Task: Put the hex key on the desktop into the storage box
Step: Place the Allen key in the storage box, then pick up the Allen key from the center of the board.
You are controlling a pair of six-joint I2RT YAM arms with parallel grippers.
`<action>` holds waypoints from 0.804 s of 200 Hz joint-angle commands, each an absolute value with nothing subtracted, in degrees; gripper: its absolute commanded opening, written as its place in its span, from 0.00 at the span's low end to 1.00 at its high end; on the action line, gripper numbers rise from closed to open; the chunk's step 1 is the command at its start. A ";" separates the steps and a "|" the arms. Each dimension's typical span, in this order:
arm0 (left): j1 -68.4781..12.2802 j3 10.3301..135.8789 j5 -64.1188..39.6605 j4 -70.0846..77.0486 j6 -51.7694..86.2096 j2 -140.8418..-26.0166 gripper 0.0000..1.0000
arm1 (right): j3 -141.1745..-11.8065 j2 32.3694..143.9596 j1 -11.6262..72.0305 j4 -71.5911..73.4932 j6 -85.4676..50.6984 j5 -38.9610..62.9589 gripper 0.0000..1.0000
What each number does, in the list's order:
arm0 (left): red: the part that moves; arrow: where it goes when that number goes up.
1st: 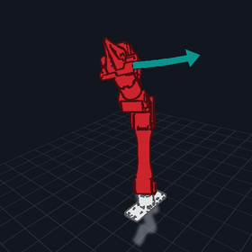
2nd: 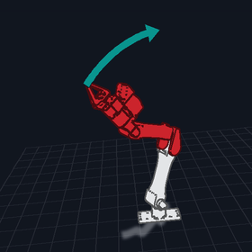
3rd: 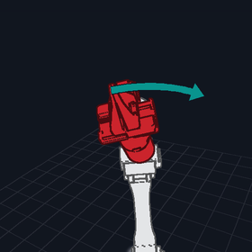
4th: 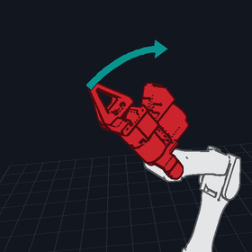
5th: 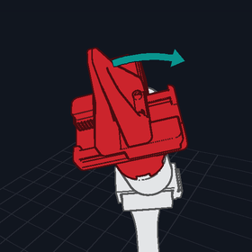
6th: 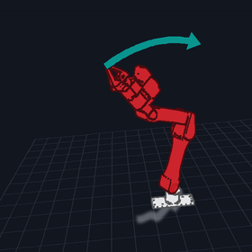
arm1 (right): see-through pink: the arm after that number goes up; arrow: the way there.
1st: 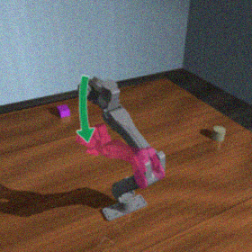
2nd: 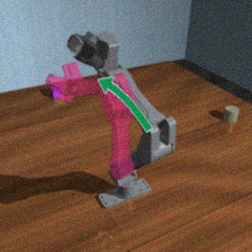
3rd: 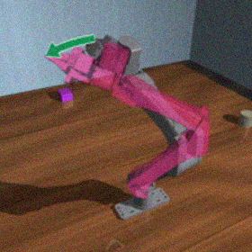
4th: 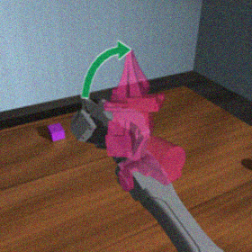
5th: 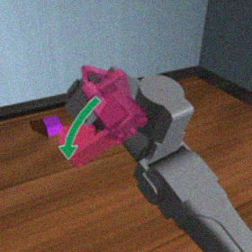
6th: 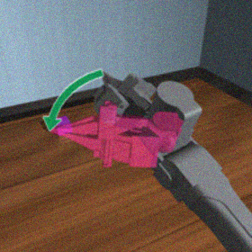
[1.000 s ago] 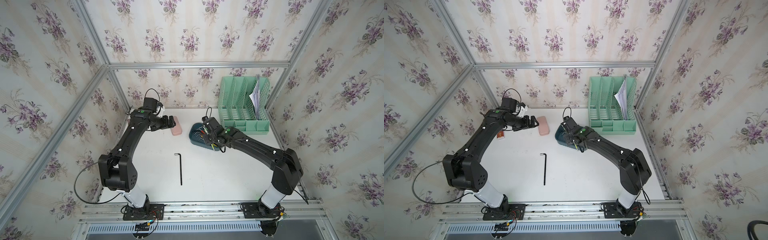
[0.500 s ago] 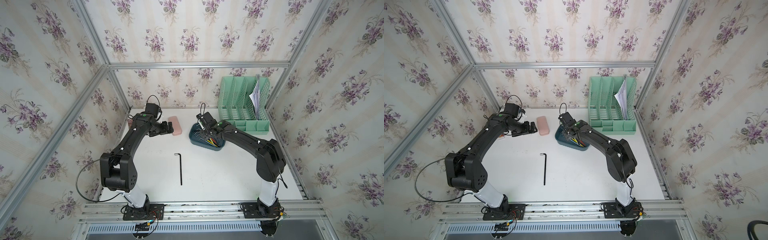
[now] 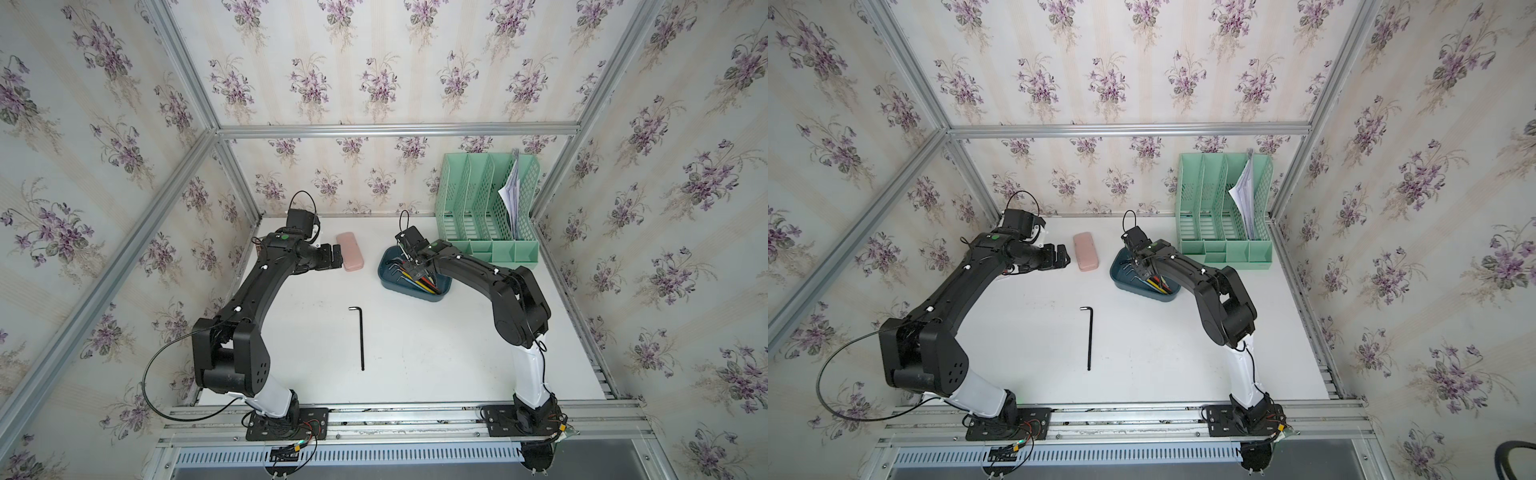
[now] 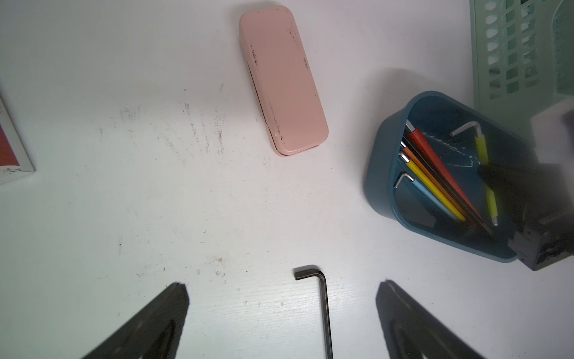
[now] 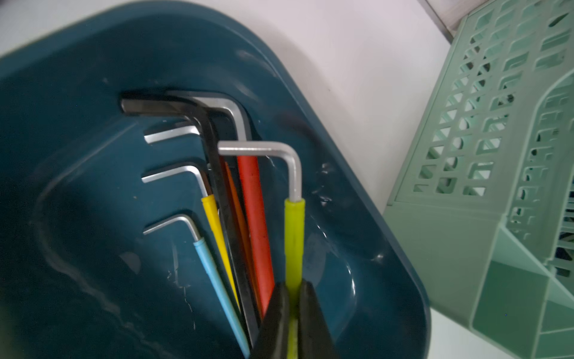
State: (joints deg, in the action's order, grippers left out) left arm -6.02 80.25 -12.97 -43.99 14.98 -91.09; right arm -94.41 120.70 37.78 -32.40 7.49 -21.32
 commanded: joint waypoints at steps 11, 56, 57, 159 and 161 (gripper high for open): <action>-5.98 81.31 -13.58 -43.66 14.44 -92.84 0.99 | -94.18 122.53 37.44 -31.07 5.73 -20.13 0.00; -5.97 83.45 -15.00 -44.21 14.83 -94.71 0.99 | -93.63 121.39 37.34 -30.64 2.84 -19.44 0.39; -5.97 83.47 -15.06 -44.21 14.84 -94.73 0.99 | -93.53 121.29 37.35 -30.61 2.78 -19.39 0.39; -4.93 84.68 -18.93 -42.90 15.33 -95.94 0.99 | -76.31 93.97 40.36 -32.69 -16.17 -16.81 0.45; -4.88 84.85 -18.99 -43.00 15.33 -96.01 0.99 | -75.52 93.30 40.41 -32.39 -16.52 -15.96 0.46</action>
State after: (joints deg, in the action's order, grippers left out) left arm -5.37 84.84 -17.87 -43.53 15.03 -96.36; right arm -82.46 100.42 39.79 -32.97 -8.36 -21.06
